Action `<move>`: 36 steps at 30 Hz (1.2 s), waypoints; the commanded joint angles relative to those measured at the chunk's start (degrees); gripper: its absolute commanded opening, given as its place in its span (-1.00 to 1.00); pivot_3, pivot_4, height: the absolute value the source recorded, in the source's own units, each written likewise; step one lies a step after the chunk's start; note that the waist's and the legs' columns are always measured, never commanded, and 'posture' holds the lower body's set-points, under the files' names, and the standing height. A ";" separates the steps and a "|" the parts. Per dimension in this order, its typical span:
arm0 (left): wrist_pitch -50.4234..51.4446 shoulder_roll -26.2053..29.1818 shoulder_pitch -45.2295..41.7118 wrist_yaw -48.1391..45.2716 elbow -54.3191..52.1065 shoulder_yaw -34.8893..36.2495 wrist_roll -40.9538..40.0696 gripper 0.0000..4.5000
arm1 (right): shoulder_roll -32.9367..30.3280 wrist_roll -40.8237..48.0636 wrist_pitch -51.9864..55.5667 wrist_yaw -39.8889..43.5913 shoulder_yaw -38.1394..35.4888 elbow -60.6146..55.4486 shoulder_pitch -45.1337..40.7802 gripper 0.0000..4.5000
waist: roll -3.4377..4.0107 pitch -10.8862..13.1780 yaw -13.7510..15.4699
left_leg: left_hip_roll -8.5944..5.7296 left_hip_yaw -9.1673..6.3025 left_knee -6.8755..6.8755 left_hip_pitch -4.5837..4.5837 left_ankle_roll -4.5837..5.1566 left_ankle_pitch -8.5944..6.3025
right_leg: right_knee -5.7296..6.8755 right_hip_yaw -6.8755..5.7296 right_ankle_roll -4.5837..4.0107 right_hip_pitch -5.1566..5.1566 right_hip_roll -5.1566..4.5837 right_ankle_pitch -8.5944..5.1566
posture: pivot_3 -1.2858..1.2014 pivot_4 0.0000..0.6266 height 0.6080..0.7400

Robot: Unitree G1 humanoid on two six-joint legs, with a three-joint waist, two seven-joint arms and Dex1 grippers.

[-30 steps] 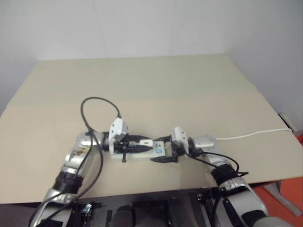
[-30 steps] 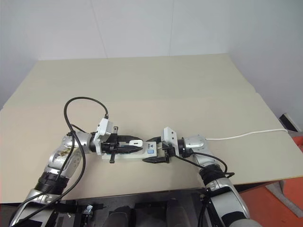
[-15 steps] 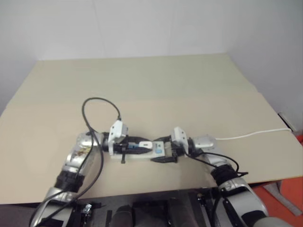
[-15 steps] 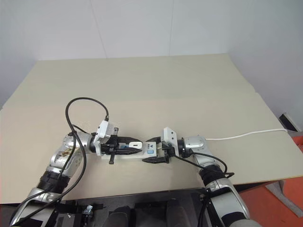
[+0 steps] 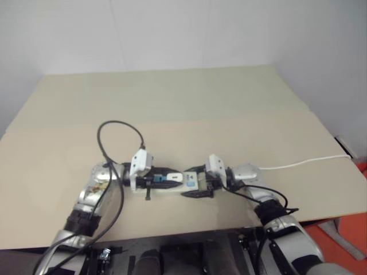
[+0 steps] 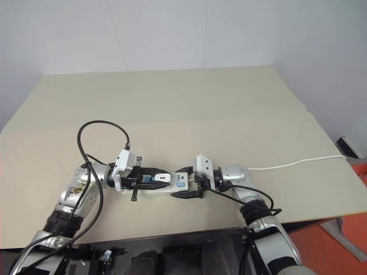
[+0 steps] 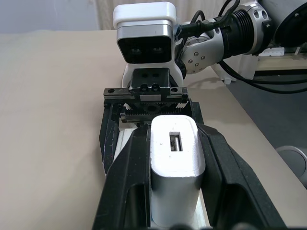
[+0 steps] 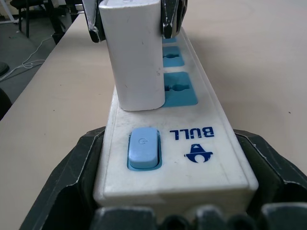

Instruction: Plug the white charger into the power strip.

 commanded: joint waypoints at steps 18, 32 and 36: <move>16.07 5.37 -3.28 1.24 -12.71 7.50 -8.70 0.98 | -0.36 -0.33 1.82 0.71 -0.09 -0.37 0.69 0.52 | 0.02 0.02 0.40 | 0.09 -0.06 -0.10 0.16 0.00 -0.01 | -0.41 -0.17 -0.05 0.38 0.02 0.03 | 0.03 -0.52 1.00; 19.34 16.07 0.20 -2.01 -17.05 17.95 -14.37 1.00 | -8.23 4.13 6.35 2.89 -4.75 -13.15 2.71 0.99 | 0.08 0.13 1.43 | 0.05 -0.07 -0.13 -0.46 -0.01 -0.02 | -0.55 -0.23 -0.04 -0.20 -0.03 0.03 | 0.03 -0.52 1.00; 20.30 19.66 4.40 -2.40 -18.90 22.72 -16.03 1.00 | -14.56 8.41 10.43 2.89 -8.97 -22.17 5.57 0.99 | 0.15 0.19 1.64 | 0.07 -0.07 -0.12 -0.77 -0.01 -0.02 | -0.58 -0.25 -0.04 -0.50 -0.04 0.03 | 0.03 -0.52 1.00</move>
